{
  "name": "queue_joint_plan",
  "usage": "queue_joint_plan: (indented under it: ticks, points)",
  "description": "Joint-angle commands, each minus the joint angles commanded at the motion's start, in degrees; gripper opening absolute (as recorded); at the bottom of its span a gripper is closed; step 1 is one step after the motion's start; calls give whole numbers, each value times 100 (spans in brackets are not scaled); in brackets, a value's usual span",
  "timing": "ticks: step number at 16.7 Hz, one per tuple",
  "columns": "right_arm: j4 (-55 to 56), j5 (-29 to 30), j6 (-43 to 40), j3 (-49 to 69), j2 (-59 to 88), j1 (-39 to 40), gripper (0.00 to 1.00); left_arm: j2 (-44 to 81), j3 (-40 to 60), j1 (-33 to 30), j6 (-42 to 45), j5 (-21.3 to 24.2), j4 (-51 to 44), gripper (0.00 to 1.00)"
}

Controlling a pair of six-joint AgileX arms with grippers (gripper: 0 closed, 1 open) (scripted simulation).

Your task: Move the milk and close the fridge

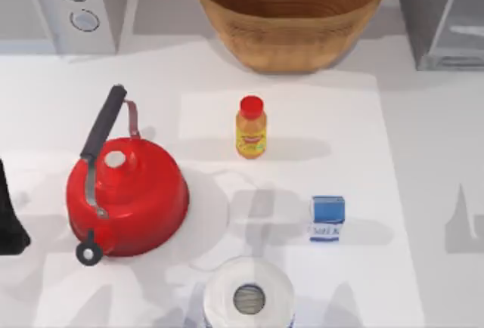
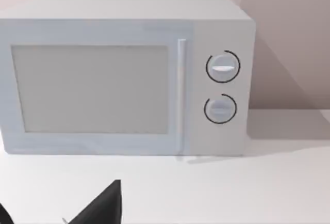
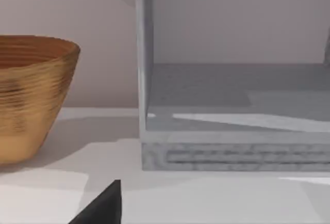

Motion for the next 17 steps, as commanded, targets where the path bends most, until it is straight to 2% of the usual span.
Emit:
queue_joint_plan:
  ticks: [3,6,10,17]
  points:
    - [58,74,1,10,45,48,100,0,0,0,0,0,0,100]
    - [456,587,12,65,374,415,100,0,0,0,0,0,0,100]
    - [1357,1758,42,140,1225,1387,100,0,0,0,0,0,0,100]
    - [3122,4047,87,143,3199,3700,100,0,0,0,0,0,0,100]
